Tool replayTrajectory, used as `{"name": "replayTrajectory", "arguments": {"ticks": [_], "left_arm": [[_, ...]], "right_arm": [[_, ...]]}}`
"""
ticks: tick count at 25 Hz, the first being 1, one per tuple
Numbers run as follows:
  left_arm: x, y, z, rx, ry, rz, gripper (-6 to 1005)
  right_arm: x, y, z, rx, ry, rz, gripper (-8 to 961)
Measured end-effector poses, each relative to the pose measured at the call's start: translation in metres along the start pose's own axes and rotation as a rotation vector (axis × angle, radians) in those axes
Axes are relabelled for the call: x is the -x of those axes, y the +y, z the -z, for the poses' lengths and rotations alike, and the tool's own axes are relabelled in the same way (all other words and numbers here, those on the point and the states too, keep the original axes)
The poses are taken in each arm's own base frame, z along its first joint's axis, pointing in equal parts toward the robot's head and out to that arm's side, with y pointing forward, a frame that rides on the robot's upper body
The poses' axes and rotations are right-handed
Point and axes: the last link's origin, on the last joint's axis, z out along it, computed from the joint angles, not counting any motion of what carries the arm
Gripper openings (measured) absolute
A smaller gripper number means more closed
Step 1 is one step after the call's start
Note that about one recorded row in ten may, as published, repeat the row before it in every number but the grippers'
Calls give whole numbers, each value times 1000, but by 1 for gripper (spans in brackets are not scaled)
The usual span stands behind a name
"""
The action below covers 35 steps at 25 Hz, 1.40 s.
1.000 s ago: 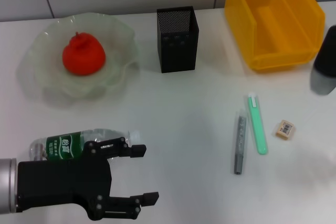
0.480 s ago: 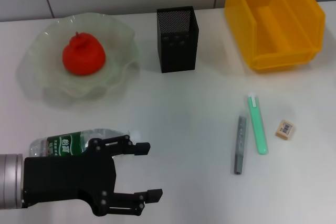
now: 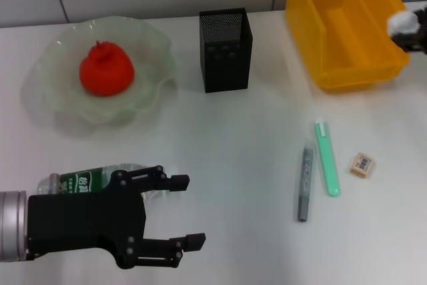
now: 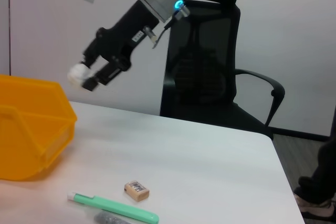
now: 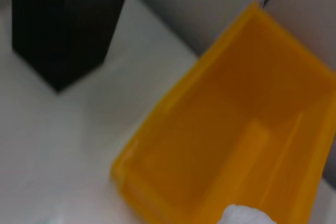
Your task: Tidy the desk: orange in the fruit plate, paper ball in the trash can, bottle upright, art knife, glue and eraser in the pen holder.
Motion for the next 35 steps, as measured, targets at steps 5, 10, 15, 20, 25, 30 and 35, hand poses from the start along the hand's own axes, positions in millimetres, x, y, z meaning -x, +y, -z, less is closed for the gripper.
{"name": "replayTrajectory", "arguments": {"ticks": [5, 10, 15, 20, 25, 30, 35], "left_arm": [[0, 0, 0, 0, 0, 0, 814], [0, 0, 1, -4, 3, 3, 812], [-1, 0, 1, -6, 13, 12, 811], [-1, 0, 1, -7, 19, 14, 810], [-1, 0, 1, -10, 24, 19, 809], [0, 0, 1, -13, 23, 25, 808], [1, -1, 2, -15, 23, 27, 807]], "right_arm": [[0, -4, -18, -38, -77, -23, 455], [-4, -6, -39, -63, -142, -61, 467], [-8, -7, -49, -84, -173, -96, 479], [-11, -8, -51, -97, -174, -94, 580], [-11, -9, -50, -110, -184, -93, 707], [-10, -9, -42, -95, -240, -126, 843], [-9, -3, -27, -24, -243, -122, 843]]}}
